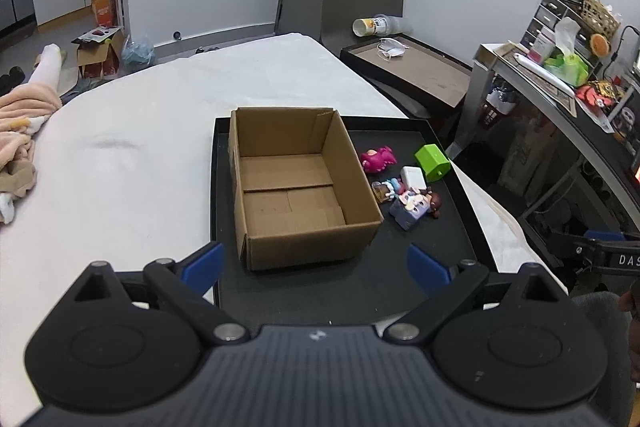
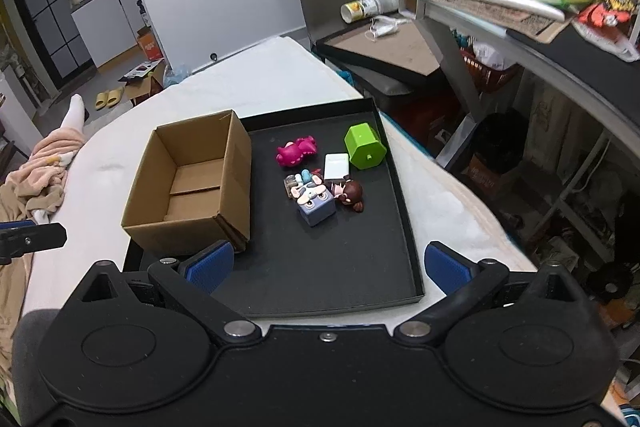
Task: Organize rigid objects
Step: 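Move both tools toward the black tray and cardboard box, then grip the box wall with the left tool while the right tool grasps the blue-white cube figure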
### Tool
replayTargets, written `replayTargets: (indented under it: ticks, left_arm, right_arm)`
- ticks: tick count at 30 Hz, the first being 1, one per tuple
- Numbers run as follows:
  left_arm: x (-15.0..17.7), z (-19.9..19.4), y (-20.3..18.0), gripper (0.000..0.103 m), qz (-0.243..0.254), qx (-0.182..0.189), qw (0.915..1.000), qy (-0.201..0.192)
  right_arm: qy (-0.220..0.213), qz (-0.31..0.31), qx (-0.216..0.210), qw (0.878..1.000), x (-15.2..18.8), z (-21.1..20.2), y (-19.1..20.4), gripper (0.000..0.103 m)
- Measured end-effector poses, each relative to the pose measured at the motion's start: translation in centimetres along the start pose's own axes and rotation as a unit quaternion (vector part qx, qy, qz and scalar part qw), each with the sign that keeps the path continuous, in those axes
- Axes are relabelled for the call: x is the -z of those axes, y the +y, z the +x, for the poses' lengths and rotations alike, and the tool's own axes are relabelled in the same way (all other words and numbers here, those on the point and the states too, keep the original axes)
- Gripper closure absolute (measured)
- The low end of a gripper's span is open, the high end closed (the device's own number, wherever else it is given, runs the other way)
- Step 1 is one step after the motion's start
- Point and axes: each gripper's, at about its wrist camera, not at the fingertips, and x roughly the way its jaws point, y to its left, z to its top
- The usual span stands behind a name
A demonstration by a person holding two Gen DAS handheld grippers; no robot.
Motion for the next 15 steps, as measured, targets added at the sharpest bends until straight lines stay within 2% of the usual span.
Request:
replayTargets:
  ticks: [8, 11, 13, 15]
  left_arm:
    - [-1.3, 2.8, 0.8, 0.01, -0.005, -0.011, 0.9999, 0.005]
    - [-1.7, 4.1, 1.2, 0.019, -0.009, -0.014, 0.9998, 0.011]
    - [-1.8, 5.0, 1.5, 0.029, -0.015, -0.016, 0.9996, 0.019]
    - [-2.0, 5.8, 1.8, 0.033, -0.023, -0.015, 0.9993, 0.026]
  right_arm:
    - [0.016, -0.01, 0.001, 1.0, -1.4, 3.2, -0.1, 0.002]
    - [0.025, -0.016, -0.001, 1.0, -1.9, 4.5, 0.0, 0.008]
    - [0.031, -0.018, -0.003, 0.999, -2.2, 5.3, 0.0, 0.009]
    - [0.037, -0.02, -0.004, 0.999, -2.4, 6.2, 0.1, 0.01]
